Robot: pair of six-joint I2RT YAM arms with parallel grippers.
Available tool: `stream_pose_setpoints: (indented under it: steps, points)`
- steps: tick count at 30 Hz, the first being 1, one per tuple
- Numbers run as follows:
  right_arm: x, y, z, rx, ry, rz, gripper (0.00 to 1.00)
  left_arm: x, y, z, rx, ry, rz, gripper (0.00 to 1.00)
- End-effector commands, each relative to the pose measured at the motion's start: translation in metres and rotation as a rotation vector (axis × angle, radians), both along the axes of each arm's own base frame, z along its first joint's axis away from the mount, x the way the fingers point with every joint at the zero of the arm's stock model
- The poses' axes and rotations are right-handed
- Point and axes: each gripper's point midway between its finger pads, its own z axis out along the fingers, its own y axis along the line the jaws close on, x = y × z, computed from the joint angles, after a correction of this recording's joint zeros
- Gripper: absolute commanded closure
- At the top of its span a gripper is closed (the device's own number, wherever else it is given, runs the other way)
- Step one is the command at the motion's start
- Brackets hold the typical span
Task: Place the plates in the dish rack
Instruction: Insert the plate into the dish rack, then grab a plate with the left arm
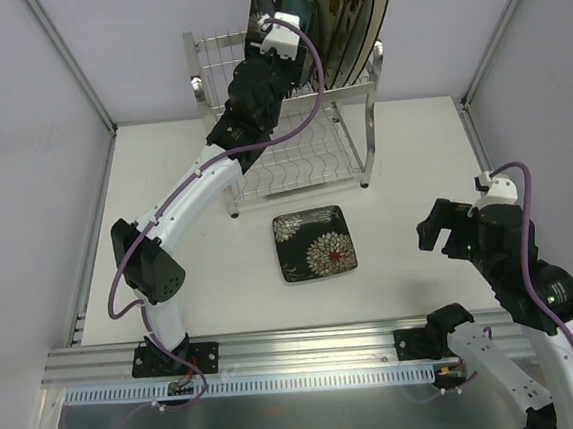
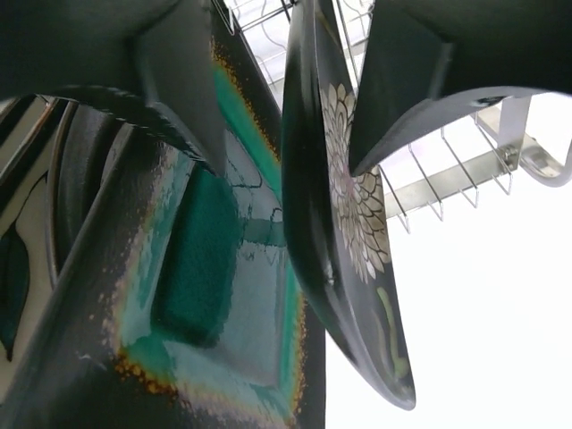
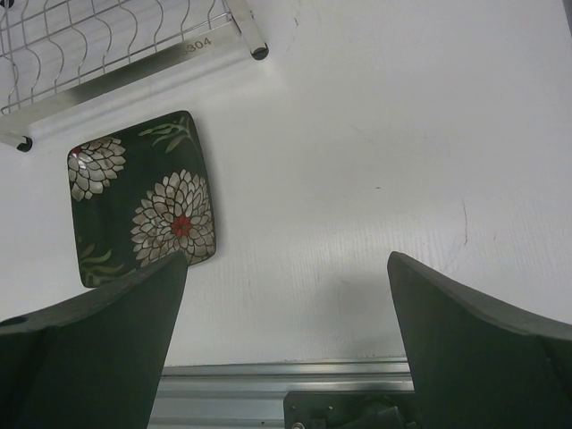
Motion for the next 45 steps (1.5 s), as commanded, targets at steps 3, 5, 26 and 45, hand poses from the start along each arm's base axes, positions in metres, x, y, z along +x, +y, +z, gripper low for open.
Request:
stream_pose_setpoints:
  steps: [3, 5, 26, 45]
  points:
    - [0.0, 0.001, 0.005, 0.023, -0.024, -0.001, 0.0, -0.029, 0.013, 0.06, -0.078, -0.103, -0.032, 0.3]
    - [0.0, 0.001, 0.006, 0.026, -0.026, -0.003, 0.0, -0.033, 0.017, 0.066, -0.084, -0.113, -0.033, 0.26]
    - [-0.004, 0.004, 0.006, 0.039, -0.025, 0.011, 0.0, -0.112, 0.052, 0.057, 0.071, -0.108, -0.135, 0.04]
    - [-0.004, -0.011, -0.003, 0.016, -0.029, -0.073, 0.0, -0.255, 0.0, -0.134, 0.534, 0.225, -0.576, 0.01]
